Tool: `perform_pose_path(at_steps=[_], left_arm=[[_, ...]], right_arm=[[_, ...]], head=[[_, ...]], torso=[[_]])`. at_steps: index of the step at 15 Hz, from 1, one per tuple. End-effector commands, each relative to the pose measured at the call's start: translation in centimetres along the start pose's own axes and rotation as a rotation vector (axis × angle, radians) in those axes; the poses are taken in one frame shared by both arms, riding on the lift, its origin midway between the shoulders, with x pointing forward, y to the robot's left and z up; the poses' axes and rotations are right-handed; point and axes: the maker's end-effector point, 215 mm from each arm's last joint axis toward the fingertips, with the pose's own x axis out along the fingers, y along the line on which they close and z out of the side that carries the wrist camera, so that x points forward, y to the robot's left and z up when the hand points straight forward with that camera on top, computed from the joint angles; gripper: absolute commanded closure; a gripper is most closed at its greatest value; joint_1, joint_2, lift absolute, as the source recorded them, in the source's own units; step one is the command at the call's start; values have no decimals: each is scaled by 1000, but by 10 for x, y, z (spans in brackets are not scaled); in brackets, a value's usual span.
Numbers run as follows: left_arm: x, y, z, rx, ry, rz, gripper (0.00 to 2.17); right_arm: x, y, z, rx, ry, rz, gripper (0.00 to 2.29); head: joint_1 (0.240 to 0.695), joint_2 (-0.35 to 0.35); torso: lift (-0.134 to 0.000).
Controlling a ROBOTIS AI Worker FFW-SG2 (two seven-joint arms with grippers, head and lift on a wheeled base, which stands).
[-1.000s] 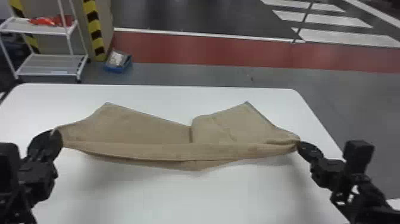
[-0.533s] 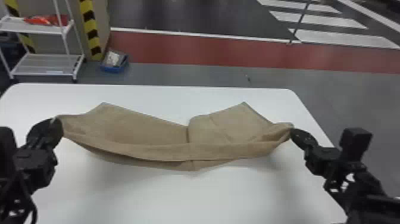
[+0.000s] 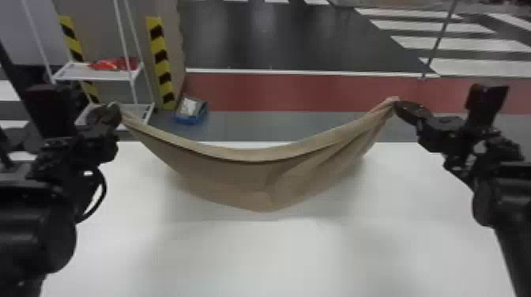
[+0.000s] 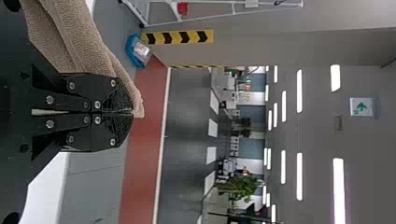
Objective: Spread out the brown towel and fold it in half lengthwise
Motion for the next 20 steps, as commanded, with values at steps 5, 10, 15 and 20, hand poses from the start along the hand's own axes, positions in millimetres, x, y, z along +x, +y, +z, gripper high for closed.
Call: perform_pose_path(at_steps=[5,10,15,20], left_arm=[[26,-1,82,-69,-143,14,1089],[-88,-27,-25,38,-92,36,1089],[-138,-36,-101,67,26,21,1089],[-181,-13,-171,186,263,85,1089]], right_arm=[[32,-23,69,19,-95,40,1649],[-71,-20,-80,75,43,68,1652],[-143,-30,-160,81,148,45,1652],[-212,-50,-159,59,152,5,1652]], head=[[379,-22],[482,-58],[686,-132],[695,-186]], torso=[[-125],[-125],[-125],[-125]])
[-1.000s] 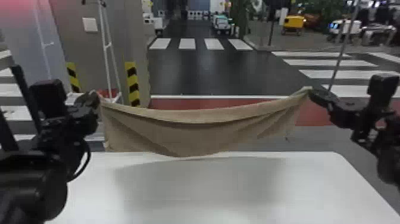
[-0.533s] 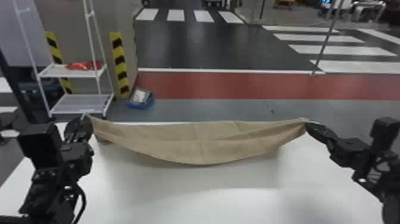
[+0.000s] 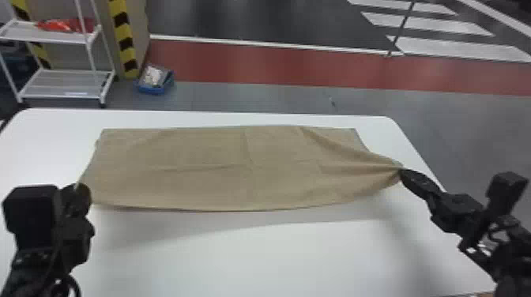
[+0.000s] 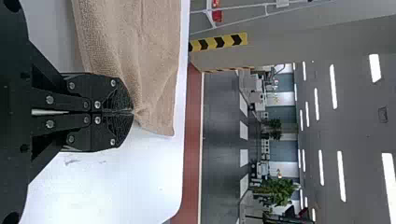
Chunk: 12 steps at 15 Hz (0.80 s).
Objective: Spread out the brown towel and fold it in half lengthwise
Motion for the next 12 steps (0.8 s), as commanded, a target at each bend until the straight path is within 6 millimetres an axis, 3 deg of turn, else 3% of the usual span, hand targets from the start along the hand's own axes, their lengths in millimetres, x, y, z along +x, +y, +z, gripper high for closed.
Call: perform_pose_path(at_steps=[1,5,7,12], left_arm=[[-13,4,-18,34,55,4,1089],[-33,13,-44,81,130,14,1089],[-45,14,-58,93,170,10,1089],[-67,-1,-70,111,241,-24,1075]], right_arm=[[-32,-3,-1,-25,3,-20,1652],[-59,0,-13,-35,22,-29,1649],[-60,0,-18,-41,36,-31,1649],[-43,14,-32,-63,69,-21,1636]], head=[[695,-196],[695,-227],[695,-232],[695,-240]], torso=[[-125],[-125],[-125],[-125]])
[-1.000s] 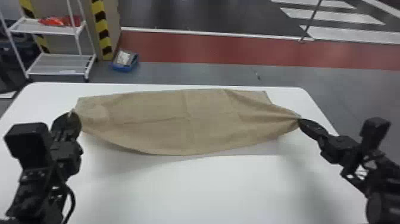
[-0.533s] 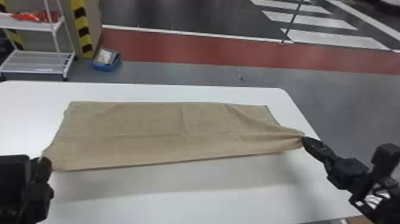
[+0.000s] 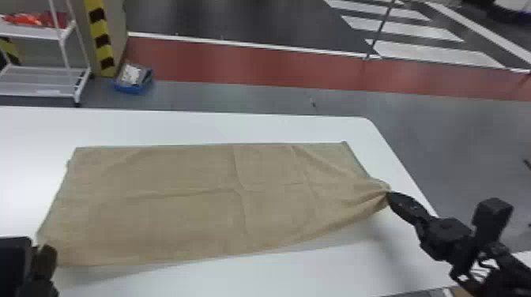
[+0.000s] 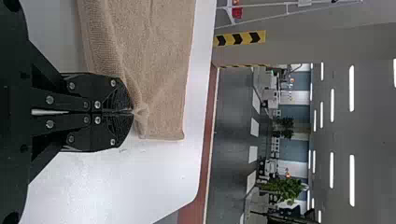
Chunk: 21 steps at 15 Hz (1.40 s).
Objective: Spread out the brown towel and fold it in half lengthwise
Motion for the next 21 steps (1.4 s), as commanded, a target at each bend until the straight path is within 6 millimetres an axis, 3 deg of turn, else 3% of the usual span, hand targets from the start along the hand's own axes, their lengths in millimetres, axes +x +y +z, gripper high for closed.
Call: perform_pose_path(at_steps=[1,4,8,10,14,21], left_arm=[[-8,-5,-4,12,31,-14,1069],[-7,9,-2,23,23,10,923],[3,20,-1,21,1,26,221],[7,30,0,20,-13,46,167],[19,54,20,-9,-139,64,164],[20,54,45,4,-321,-56,161]], right_arm=[[4,3,-3,0,5,-5,1622],[0,5,-10,-3,20,-1,1555],[-7,7,-13,-5,23,2,1555],[-9,5,-16,-5,31,-3,1555],[-16,-8,-21,-6,43,-31,1555],[-33,-14,-39,5,76,-52,1555]], head=[[695,-242],[695,-245],[695,-225],[695,-217],[695,-198],[695,-207]], torso=[[-125],[-125],[-125],[-125],[-125],[-125]])
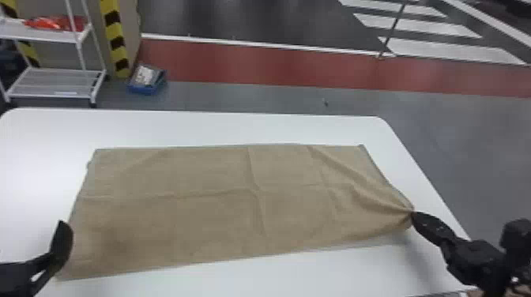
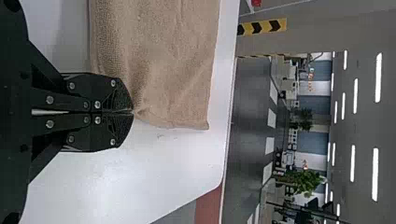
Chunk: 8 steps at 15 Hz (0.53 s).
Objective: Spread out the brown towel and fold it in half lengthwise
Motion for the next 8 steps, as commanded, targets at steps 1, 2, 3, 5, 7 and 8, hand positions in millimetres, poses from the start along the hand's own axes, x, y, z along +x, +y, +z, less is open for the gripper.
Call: perform_pose_path(at_steps=[1,2,3,5,7,8], left_arm=[[1,6,2,-4,-50,-42,161],[1,10,1,7,-77,-69,161],[-2,16,2,11,-108,-94,161],[-22,37,9,-12,-196,-165,161],[-46,45,22,32,-303,-216,157],[-55,45,22,50,-335,-248,157]], right_arm=[[-5,-1,-2,2,2,-7,1548],[-7,-2,-3,-1,5,-8,1548],[-8,-2,-5,0,11,-8,1548],[-14,-9,-9,-7,22,-23,947],[-16,-12,-10,-32,27,-27,49],[-14,-13,-5,-59,20,-29,43]], head=[[695,-211],[695,-215],[695,-218],[695,-218],[695,-216],[695,-213]], torso=[[-125],[-125],[-125],[-125],[-125],[-125]])
